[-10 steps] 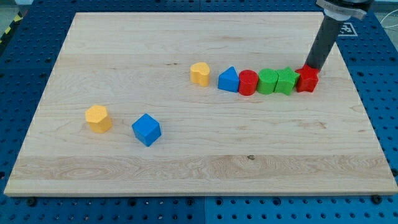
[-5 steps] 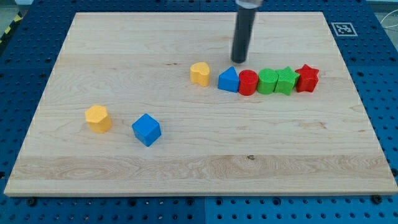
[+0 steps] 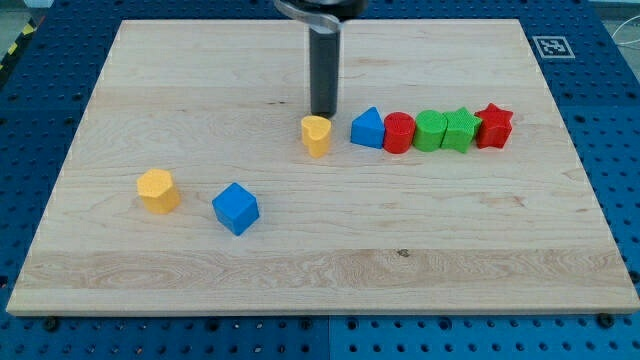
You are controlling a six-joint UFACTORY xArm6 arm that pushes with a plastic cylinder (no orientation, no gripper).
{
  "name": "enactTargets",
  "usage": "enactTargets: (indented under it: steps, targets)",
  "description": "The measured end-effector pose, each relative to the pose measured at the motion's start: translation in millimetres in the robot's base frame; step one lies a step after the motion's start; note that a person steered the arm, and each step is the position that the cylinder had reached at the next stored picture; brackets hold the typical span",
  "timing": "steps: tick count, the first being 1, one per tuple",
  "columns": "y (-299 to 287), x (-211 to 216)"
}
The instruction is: Align the yellow heart with the line of blocks
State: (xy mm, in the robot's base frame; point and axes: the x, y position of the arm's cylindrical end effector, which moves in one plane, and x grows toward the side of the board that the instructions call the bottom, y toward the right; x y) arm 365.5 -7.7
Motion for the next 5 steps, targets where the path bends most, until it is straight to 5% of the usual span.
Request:
enactTargets:
  steps: [1, 3, 5]
  targets:
    - [-22.3, 2.3]
    - [-29.9, 78.0]
    - [-25.9, 84.0]
